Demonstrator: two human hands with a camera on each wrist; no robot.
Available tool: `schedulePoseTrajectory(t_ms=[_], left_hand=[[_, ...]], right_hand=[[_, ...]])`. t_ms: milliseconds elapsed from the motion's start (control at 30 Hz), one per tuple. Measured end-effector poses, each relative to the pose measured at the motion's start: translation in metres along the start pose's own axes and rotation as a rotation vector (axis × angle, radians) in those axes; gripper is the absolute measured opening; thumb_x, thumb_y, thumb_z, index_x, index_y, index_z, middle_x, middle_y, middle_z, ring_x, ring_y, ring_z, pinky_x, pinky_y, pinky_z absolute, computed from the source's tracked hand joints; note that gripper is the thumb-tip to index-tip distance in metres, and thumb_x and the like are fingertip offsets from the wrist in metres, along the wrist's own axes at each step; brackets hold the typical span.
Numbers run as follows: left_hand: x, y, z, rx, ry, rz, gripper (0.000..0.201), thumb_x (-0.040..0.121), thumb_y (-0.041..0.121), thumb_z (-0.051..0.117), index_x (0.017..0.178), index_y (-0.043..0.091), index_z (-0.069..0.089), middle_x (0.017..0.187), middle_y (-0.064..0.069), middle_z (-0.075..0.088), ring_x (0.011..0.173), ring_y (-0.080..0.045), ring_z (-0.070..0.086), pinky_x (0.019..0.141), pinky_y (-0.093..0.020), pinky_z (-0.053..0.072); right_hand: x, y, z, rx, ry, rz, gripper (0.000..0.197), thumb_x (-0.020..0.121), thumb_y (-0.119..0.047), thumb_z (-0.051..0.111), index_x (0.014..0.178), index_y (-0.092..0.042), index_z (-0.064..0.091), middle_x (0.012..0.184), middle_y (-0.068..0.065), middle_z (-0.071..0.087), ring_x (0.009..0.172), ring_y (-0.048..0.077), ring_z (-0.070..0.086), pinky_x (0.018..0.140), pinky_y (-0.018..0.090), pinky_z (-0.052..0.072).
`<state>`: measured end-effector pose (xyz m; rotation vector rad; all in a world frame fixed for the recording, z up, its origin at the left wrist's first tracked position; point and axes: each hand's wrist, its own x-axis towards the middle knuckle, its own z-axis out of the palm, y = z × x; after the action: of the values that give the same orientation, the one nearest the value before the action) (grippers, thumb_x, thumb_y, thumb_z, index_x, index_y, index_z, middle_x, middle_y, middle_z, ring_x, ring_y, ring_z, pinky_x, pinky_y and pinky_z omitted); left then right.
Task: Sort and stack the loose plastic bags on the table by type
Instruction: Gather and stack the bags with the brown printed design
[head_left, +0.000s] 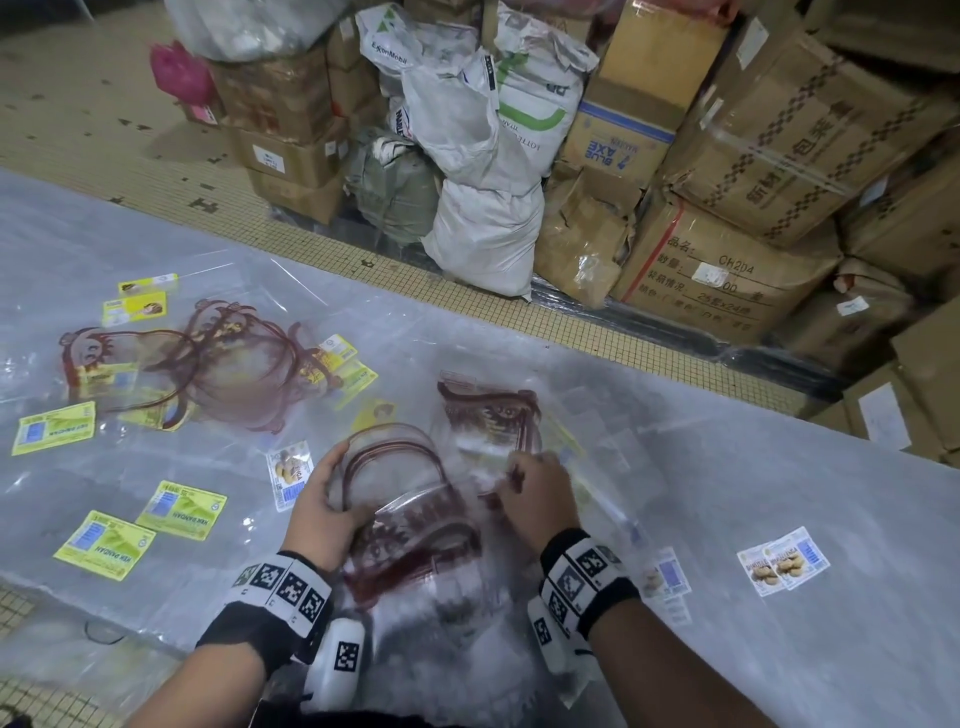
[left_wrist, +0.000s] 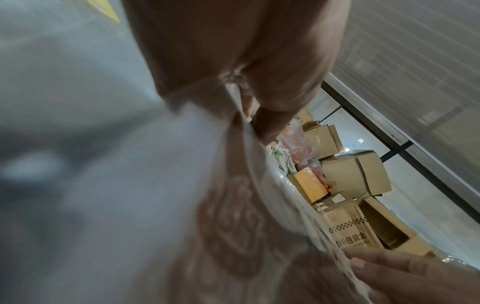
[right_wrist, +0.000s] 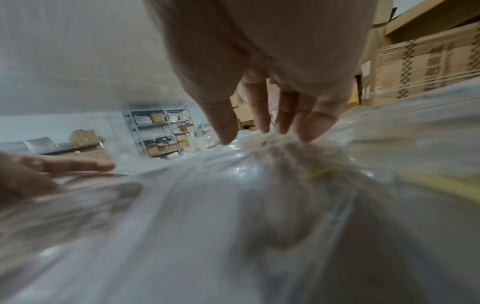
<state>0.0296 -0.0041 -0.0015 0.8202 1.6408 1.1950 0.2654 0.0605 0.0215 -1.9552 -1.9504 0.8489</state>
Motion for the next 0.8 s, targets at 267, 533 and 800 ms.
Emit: schedulePoseTrajectory(t_ms=[267, 533, 800], left_hand=[[-0.003, 0.002, -0.014, 0.075, 0.022, 0.025, 0.082, 0.076, -0.024, 0.064, 0.143, 0.02, 0.043, 0.114, 0.004, 0.06, 0.071, 0.011, 0.063, 0.055, -0.002, 0.045], [-0.003, 0.0, -0.018, 0.096, -0.003, 0.04, 0.084, 0.075, -0.027, 0.061, 0.145, 0.013, 0.04, 0.129, 0.002, 0.052, 0.1, -0.004, 0.054, 0.066, 0.003, 0.042], [0.002, -0.01, -0.02, 0.166, -0.005, -0.009, 0.089, 0.075, -0.024, 0.064, 0.148, 0.019, 0.038, 0.136, 0.004, 0.051, 0.123, -0.016, 0.052, 0.077, -0.002, 0.045]], right_hand=[[0.013, 0.016, 0.002, -0.176, 0.019, 0.209, 0.101, 0.07, -0.05, 0.08, 0.146, -0.017, 0.023, 0.14, 0.015, 0.03, 0.127, 0.033, 0.03, 0.104, 0.041, 0.036], [0.026, 0.024, 0.0, 0.008, 0.119, 0.372, 0.095, 0.071, -0.045, 0.081, 0.144, -0.014, 0.028, 0.142, 0.022, 0.034, 0.129, 0.036, 0.032, 0.1, 0.041, 0.037], [0.036, 0.019, 0.002, 0.117, 0.11, 0.453, 0.074, 0.075, -0.027, 0.075, 0.137, -0.009, 0.039, 0.128, 0.018, 0.051, 0.119, 0.037, 0.046, 0.101, 0.046, 0.043]])
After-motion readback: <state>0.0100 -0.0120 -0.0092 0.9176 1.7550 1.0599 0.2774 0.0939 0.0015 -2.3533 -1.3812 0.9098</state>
